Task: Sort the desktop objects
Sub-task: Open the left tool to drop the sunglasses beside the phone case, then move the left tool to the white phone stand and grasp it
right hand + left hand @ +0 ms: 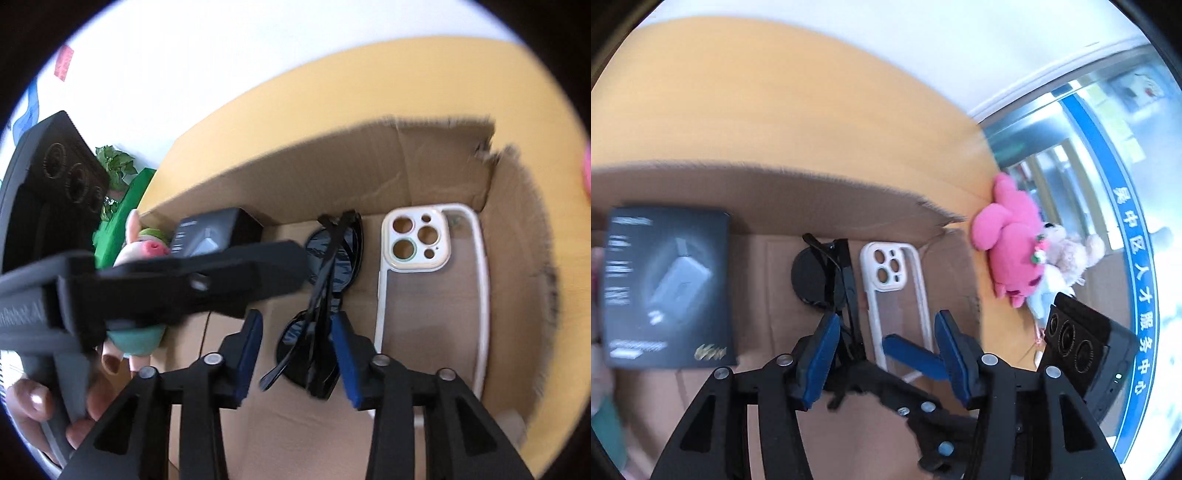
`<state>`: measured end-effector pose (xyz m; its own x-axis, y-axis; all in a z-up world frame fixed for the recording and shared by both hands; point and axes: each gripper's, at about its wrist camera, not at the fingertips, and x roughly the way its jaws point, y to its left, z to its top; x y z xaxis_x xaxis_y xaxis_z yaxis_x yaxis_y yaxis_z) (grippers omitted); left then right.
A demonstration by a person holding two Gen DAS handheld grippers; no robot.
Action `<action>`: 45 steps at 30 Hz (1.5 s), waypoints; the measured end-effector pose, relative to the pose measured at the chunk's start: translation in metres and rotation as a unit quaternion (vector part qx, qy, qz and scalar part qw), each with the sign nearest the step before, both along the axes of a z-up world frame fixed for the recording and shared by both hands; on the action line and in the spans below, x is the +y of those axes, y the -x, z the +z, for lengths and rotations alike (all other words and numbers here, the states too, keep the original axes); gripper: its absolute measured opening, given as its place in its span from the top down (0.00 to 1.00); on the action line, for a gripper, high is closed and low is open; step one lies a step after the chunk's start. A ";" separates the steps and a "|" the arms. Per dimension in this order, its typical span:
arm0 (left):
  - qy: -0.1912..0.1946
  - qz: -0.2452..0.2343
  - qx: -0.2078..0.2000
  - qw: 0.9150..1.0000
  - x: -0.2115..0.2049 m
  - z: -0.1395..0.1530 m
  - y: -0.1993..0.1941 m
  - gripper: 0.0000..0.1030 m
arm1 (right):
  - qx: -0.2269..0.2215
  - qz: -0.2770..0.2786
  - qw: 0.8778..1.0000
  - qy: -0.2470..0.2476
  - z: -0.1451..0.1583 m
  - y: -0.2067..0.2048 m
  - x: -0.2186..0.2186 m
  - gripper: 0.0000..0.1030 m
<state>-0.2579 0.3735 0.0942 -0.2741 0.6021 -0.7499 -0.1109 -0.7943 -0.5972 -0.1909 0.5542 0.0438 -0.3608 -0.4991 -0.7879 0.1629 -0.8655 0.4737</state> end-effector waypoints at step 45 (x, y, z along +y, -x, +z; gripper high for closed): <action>0.229 0.104 0.319 0.914 -0.114 0.064 -0.336 0.00 | 0.281 -0.052 0.926 -0.246 0.077 -0.251 -0.047 0.21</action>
